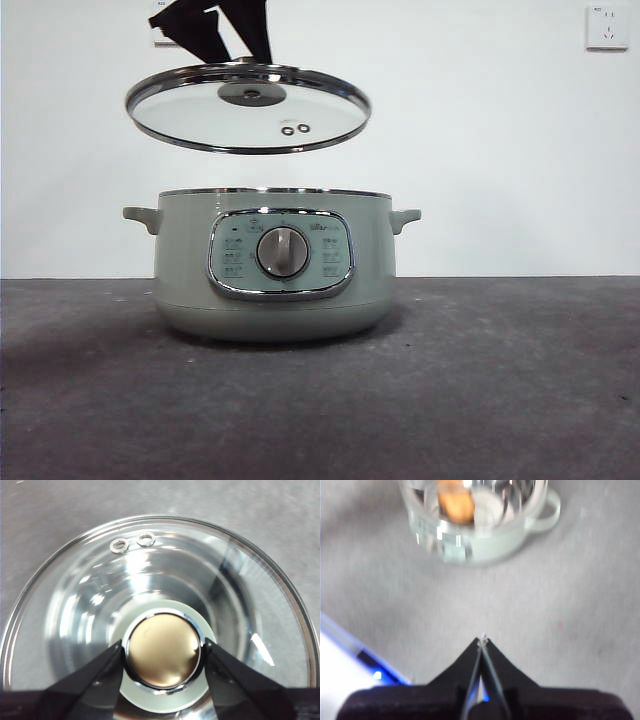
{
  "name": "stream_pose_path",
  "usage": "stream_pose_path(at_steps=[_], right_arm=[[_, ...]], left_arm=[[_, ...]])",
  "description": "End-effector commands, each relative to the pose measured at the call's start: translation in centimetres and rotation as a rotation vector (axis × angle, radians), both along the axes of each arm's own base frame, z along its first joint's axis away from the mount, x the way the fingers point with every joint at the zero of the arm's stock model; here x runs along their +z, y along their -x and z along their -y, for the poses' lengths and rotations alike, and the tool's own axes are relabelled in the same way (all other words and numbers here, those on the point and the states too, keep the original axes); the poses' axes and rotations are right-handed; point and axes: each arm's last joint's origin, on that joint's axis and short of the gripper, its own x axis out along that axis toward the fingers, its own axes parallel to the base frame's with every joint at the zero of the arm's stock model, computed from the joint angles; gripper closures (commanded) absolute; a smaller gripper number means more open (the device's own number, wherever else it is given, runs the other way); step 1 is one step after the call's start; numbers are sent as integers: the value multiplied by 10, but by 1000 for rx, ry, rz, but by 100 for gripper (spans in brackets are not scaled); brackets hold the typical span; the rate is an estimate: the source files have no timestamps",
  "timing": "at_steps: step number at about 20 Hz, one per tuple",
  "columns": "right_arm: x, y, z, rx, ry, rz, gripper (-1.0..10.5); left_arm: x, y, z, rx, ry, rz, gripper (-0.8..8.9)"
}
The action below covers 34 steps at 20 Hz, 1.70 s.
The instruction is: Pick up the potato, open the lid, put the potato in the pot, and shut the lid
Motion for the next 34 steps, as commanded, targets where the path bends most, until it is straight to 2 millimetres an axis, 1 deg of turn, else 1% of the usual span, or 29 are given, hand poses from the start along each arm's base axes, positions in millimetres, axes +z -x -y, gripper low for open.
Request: stream_pose_path(at_steps=[1,4,6,8,11,14,16,20,26,34], right_arm=[[-16,13,10,-20,-27,4,956],[-33,32,26,-56,-66,4,956],[-44,41,33,-64,-81,-20,955],[-53,48,38,-67,-91,-34,955],[-59,57,45,-80,-114,-33,955],[-58,64,51,-91,-138,-19,955],[-57,67,54,-92,-153,-7,955],[-56,72,57,-95,-173,8,955],[-55,72,57,-95,-180,16,955],[-54,71,57,-93,-190,28,954]], left_arm=[[6,3,6,-21,19,34,826],[5,5,12,-27,5,36,826],[-1,2,15,-16,3,7,826],[-14,-5,19,-12,-12,-38,826],[-33,-14,28,-21,-35,-82,826],[-44,-20,34,-23,-45,-107,826],[-47,-21,35,-24,-49,-112,826],[-47,-23,35,-1,-88,-77,826],[-48,-27,36,-7,-67,-54,826],[-84,-34,39,-1,-110,-117,826]])
